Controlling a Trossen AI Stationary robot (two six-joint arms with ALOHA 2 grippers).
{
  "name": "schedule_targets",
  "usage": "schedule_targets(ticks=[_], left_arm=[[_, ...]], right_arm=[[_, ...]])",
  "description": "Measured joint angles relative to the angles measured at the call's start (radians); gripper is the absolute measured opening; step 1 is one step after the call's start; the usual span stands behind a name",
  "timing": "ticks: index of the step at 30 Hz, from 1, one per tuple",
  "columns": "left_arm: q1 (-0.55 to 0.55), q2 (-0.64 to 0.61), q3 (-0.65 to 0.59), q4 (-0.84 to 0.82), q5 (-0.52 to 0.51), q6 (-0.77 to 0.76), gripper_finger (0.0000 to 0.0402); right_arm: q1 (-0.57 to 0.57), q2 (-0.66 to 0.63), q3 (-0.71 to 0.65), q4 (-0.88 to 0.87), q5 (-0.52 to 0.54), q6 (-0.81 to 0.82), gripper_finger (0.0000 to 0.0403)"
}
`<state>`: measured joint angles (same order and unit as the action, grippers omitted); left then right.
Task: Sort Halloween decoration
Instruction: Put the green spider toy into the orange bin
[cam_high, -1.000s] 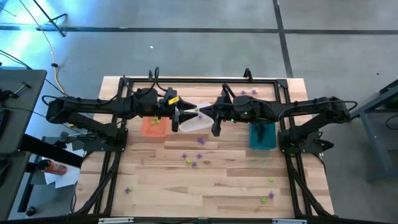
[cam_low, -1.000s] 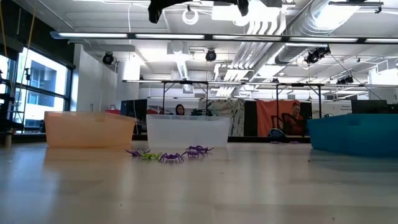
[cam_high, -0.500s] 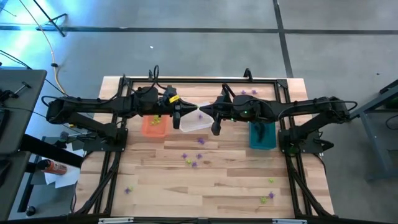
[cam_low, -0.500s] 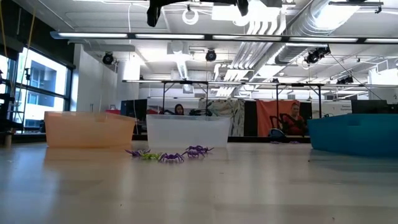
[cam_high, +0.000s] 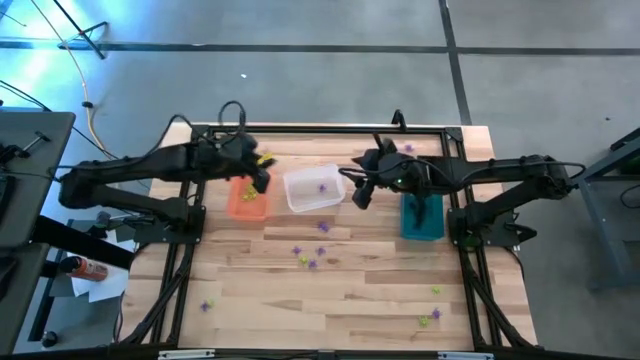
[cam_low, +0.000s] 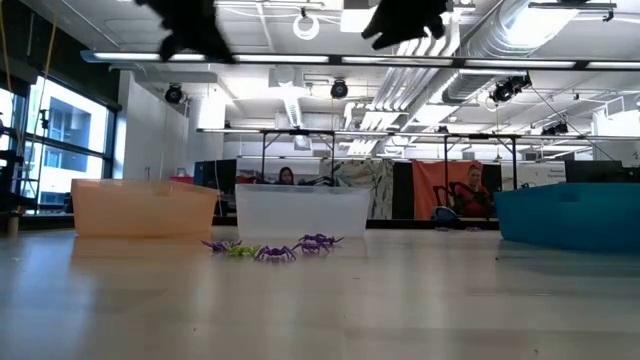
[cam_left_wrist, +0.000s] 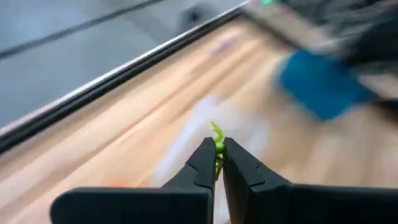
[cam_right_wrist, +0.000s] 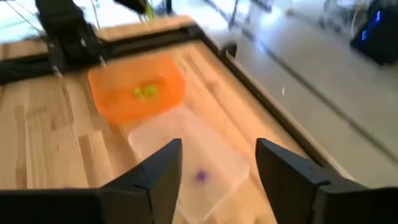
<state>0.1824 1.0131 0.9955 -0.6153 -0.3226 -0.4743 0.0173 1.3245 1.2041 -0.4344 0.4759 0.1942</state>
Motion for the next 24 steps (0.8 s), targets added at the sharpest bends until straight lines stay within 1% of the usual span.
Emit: schedule_targets(ticks=[1,3,5,6,8,12,15,18,20,24], left_arm=[[0.009,-0.01,0.0,-0.091,-0.046,-0.054,0.0001],[0.028,-0.018,-0.001,-0.259,-0.106,-0.156,0.0001],[0.049,-0.017,-0.001,-0.374,-0.111,-0.204,0.0001],[0.061,-0.017,-0.01,-0.402,-0.104,-0.206,0.0001],[0.082,-0.018,-0.053,-0.369,-0.06,-0.196,0.0],[0.139,-0.016,-0.199,-0.228,0.097,-0.163,0.0],[0.188,0.006,-0.324,-0.134,0.202,-0.185,0.0],[0.216,0.021,-0.409,-0.044,0.306,-0.2,0.0],[0.219,0.034,-0.442,-0.03,0.336,-0.206,0.0],[0.219,0.054,-0.455,-0.042,0.341,-0.216,0.0]], right_arm=[[-0.005,0.0,0.0,-0.027,-0.004,0.026,0.0203],[-0.014,0.0,0.0,-0.061,-0.016,0.074,0.0209],[-0.023,0.006,0.0,-0.074,-0.017,0.113,0.021],[-0.026,0.011,-0.001,-0.078,-0.017,0.121,0.0211],[-0.032,0.017,-0.001,-0.076,-0.018,0.12,0.0211],[-0.045,0.018,-0.001,-0.07,-0.021,0.123,0.0211],[-0.048,0.018,-0.001,-0.07,-0.028,0.142,0.0211],[-0.048,0.018,-0.001,-0.07,-0.043,0.146,0.0211],[-0.049,0.018,-0.001,-0.07,-0.044,0.148,0.0211],[-0.05,0.018,-0.001,-0.07,-0.044,0.16,0.0211]])
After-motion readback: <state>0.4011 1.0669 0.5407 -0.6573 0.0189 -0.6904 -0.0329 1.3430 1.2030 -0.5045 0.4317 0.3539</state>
